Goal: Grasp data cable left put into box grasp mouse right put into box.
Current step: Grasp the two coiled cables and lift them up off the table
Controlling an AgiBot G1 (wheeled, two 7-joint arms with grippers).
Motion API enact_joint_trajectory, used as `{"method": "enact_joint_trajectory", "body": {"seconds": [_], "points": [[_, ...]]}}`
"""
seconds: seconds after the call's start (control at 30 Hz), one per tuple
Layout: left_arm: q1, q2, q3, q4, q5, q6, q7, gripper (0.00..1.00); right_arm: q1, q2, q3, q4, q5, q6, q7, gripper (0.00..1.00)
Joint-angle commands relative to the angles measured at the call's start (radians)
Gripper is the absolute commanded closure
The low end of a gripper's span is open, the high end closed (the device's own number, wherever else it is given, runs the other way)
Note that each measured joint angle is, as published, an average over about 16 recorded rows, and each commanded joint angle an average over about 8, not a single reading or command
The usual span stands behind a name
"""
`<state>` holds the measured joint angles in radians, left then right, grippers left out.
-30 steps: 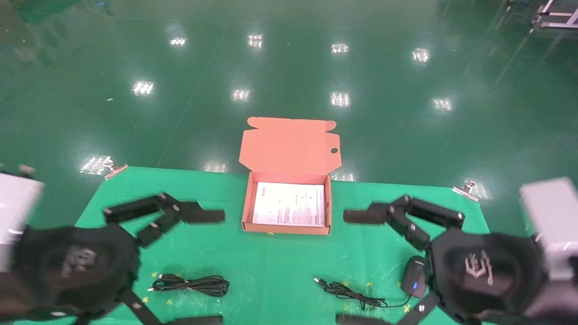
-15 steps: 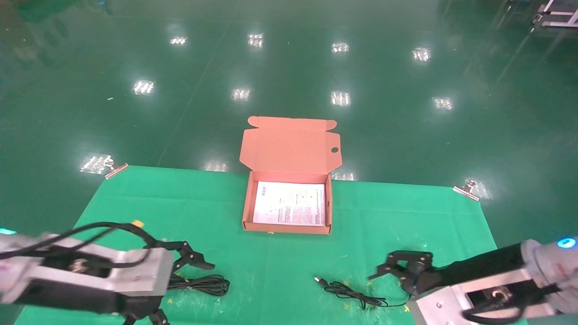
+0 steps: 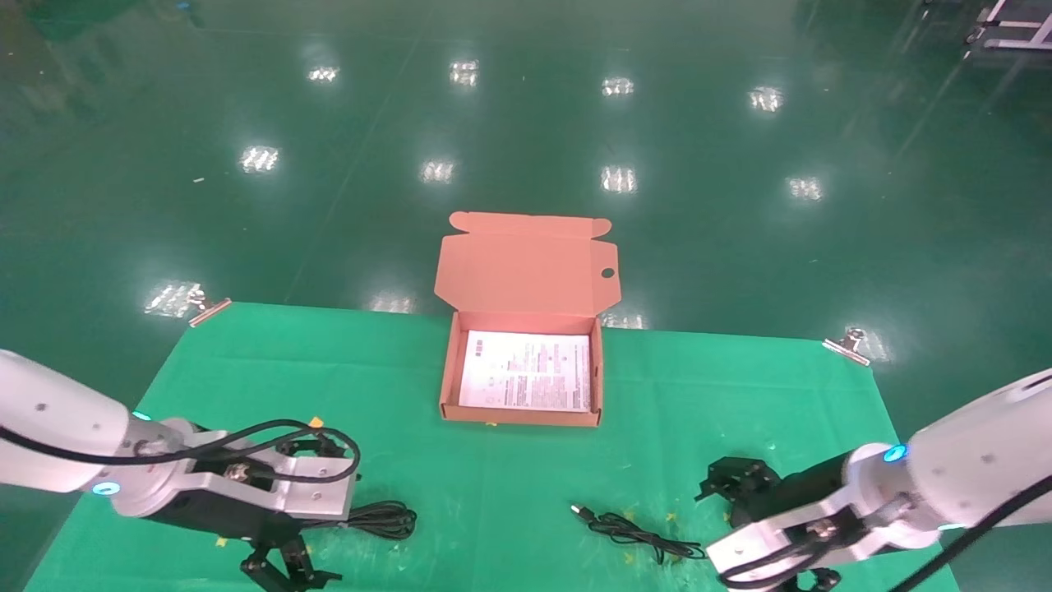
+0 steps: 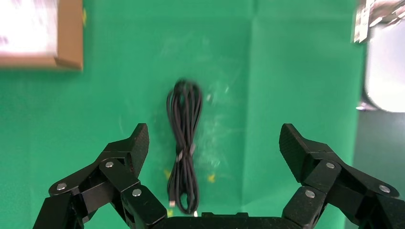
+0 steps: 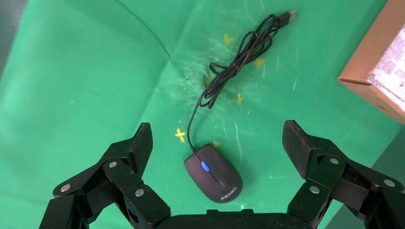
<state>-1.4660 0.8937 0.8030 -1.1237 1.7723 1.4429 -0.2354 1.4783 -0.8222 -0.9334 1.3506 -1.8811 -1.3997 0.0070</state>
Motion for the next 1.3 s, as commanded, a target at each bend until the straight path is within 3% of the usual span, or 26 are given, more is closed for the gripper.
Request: {"method": "enact_joint_trajectory", "body": {"seconds": [0.03, 0.3, 0.47, 1.07, 1.1, 1.3], "points": [[-0.001, 0.021, 0.016, 0.037, 0.035, -0.013, -0.002, 0.0, -0.017, -0.014, -0.013, 0.0, -0.044, 0.029, 0.017, 0.0], [-0.011, 0.101, 0.022, 0.268, 0.064, -0.084, 0.027, 0.0, -0.081, -0.059, -0.01, -0.032, -0.095, 0.118, 0.161, 0.0], [-0.024, 0.143, 0.014, 0.43, 0.055, -0.124, 0.065, 0.0, -0.103, -0.098, -0.011, -0.09, -0.109, 0.155, 0.203, 0.0], [-0.072, 0.27, 0.021, 0.815, 0.077, -0.265, 0.273, 0.0, -0.101, -0.239, -0.037, -0.361, -0.159, 0.258, 0.131, 0.0], [-0.073, 0.275, 0.021, 0.828, 0.078, -0.274, 0.282, 0.07, -0.101, -0.245, -0.038, -0.372, -0.162, 0.262, 0.127, 0.0], [-0.079, 0.295, 0.025, 0.889, 0.088, -0.317, 0.33, 0.82, -0.101, -0.269, -0.045, -0.426, -0.17, 0.276, 0.108, 0.75]]}}
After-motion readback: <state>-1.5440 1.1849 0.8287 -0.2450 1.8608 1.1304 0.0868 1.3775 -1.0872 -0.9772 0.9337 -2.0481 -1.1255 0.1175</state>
